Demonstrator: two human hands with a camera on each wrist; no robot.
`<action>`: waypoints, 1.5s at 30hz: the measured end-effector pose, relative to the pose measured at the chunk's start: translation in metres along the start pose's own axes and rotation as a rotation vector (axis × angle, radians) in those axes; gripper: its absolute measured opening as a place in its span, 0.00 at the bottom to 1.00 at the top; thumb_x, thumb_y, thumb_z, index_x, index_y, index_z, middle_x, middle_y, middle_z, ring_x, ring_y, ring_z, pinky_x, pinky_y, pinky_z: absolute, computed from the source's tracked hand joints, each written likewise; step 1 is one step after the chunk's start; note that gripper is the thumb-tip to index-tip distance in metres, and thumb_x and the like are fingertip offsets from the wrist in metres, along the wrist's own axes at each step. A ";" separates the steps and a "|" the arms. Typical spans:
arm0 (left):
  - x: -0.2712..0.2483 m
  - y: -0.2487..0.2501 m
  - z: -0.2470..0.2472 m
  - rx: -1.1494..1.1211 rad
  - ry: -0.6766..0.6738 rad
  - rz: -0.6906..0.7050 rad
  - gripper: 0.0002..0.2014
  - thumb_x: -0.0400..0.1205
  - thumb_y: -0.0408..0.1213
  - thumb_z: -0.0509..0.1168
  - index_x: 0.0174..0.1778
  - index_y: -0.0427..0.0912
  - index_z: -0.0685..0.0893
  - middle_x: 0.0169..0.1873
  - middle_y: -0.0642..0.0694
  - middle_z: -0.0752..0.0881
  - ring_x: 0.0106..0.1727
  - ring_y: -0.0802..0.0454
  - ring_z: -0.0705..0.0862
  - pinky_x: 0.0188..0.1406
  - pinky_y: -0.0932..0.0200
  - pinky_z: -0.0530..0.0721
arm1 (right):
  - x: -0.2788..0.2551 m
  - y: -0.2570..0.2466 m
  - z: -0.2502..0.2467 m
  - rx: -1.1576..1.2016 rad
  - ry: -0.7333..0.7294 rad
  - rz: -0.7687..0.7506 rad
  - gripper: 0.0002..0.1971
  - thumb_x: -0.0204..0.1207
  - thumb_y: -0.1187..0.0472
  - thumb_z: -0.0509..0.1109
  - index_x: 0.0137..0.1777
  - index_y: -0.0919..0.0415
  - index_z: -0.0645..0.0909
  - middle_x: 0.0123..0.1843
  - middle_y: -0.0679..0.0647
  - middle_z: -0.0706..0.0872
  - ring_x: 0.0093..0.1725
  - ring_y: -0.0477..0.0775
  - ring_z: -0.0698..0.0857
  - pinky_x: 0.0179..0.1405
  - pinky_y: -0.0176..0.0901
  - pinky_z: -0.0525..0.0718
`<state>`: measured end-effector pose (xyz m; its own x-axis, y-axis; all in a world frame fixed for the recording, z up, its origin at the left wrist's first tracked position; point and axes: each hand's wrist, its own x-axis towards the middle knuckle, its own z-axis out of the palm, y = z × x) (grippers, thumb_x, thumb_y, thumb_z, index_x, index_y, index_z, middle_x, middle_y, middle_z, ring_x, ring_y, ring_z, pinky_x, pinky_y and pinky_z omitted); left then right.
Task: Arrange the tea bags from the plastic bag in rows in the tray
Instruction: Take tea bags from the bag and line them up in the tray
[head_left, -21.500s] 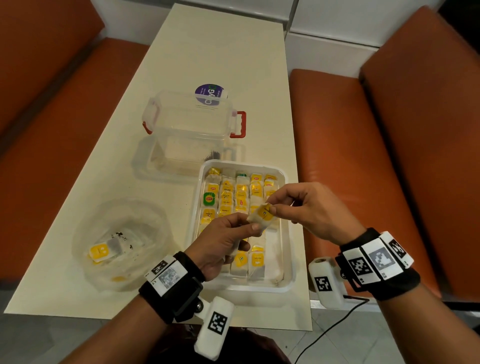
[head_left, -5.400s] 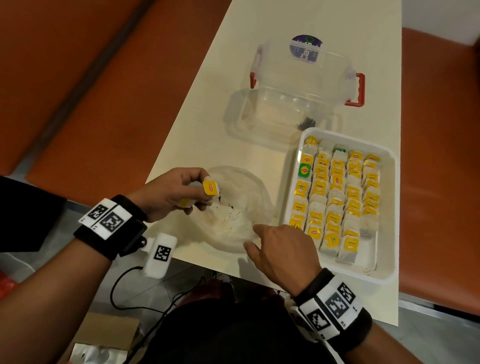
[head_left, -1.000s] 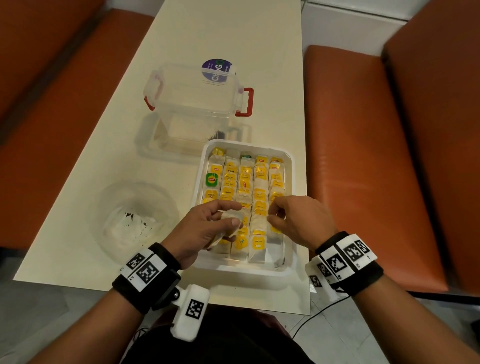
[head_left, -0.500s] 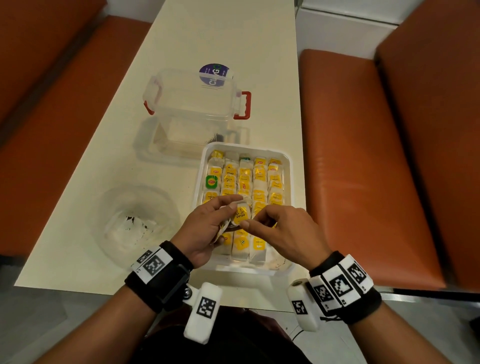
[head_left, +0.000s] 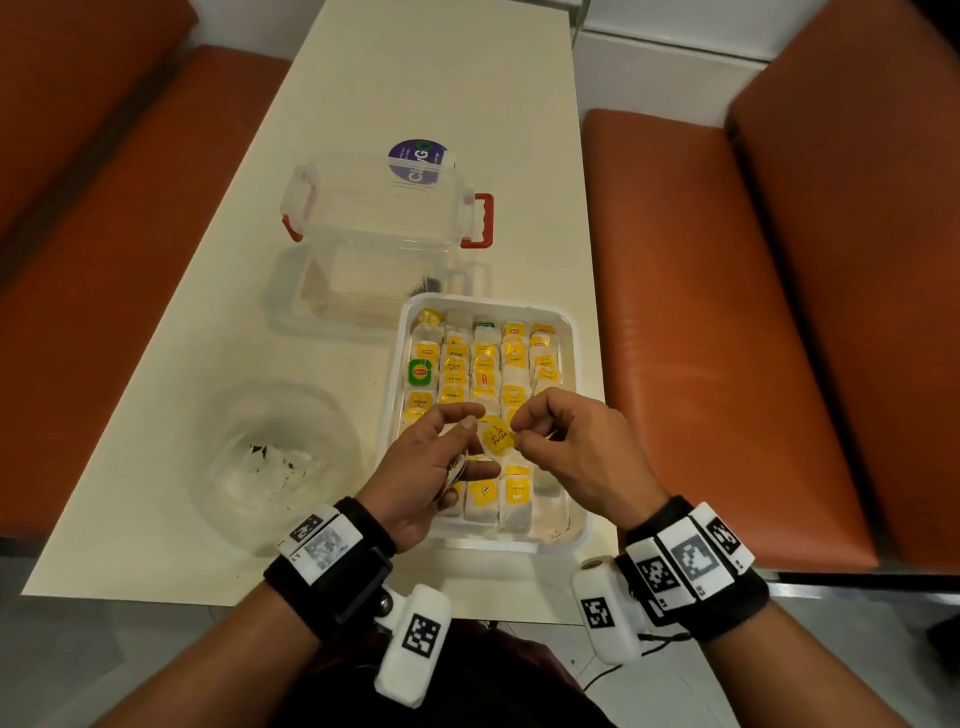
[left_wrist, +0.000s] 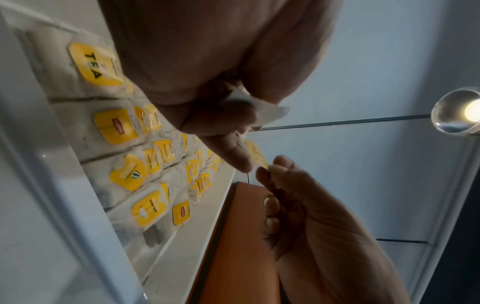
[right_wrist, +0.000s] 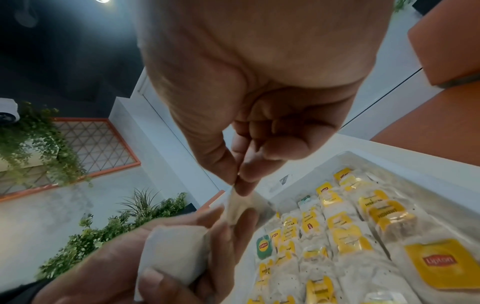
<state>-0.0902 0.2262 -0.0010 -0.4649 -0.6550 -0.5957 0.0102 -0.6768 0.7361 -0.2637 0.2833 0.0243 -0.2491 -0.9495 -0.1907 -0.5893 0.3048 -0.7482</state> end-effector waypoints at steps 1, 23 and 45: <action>0.001 0.001 -0.003 0.014 -0.008 -0.004 0.08 0.88 0.41 0.63 0.61 0.50 0.84 0.40 0.53 0.90 0.40 0.53 0.91 0.19 0.67 0.65 | 0.000 -0.001 -0.002 0.023 -0.013 -0.004 0.08 0.74 0.61 0.76 0.42 0.45 0.86 0.35 0.45 0.88 0.37 0.45 0.86 0.45 0.54 0.88; 0.015 0.017 0.007 0.336 -0.554 0.011 0.16 0.74 0.38 0.76 0.58 0.46 0.88 0.35 0.48 0.83 0.22 0.56 0.74 0.21 0.64 0.63 | 0.004 -0.027 -0.062 0.114 -0.449 -0.011 0.13 0.67 0.67 0.73 0.49 0.56 0.77 0.37 0.50 0.85 0.36 0.51 0.86 0.42 0.62 0.84; 0.021 0.000 0.011 0.284 -0.051 -0.039 0.08 0.82 0.36 0.70 0.56 0.50 0.85 0.54 0.47 0.88 0.50 0.50 0.84 0.46 0.53 0.80 | 0.012 0.038 -0.036 -0.442 -0.485 0.082 0.07 0.73 0.52 0.78 0.48 0.37 0.88 0.45 0.39 0.89 0.48 0.42 0.87 0.53 0.52 0.88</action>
<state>-0.1102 0.2162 -0.0101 -0.5041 -0.6075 -0.6138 -0.2538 -0.5752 0.7777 -0.3169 0.2863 0.0164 0.0069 -0.8164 -0.5775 -0.8688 0.2810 -0.4077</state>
